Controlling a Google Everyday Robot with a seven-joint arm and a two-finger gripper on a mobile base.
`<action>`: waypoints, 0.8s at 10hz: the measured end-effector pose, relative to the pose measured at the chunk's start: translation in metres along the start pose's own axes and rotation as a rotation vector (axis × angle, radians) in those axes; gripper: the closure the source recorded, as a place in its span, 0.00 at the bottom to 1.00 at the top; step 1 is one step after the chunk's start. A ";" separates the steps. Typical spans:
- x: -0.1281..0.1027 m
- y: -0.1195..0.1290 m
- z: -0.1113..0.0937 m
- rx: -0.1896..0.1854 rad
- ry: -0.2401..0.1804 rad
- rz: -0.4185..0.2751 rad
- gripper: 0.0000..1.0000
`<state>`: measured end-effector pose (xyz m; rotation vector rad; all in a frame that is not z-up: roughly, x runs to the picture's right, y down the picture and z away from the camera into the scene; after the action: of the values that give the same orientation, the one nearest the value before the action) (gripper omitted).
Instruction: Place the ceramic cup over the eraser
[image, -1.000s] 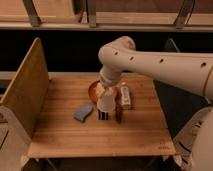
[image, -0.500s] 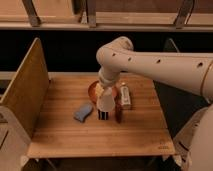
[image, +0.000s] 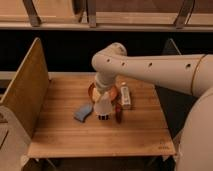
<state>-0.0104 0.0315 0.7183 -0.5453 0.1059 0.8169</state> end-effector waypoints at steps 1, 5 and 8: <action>0.009 -0.006 0.007 0.007 0.017 0.016 1.00; 0.018 -0.018 0.025 -0.004 0.012 0.058 1.00; 0.018 -0.016 0.033 -0.031 0.004 0.061 1.00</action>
<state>0.0094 0.0508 0.7480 -0.5755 0.1142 0.8785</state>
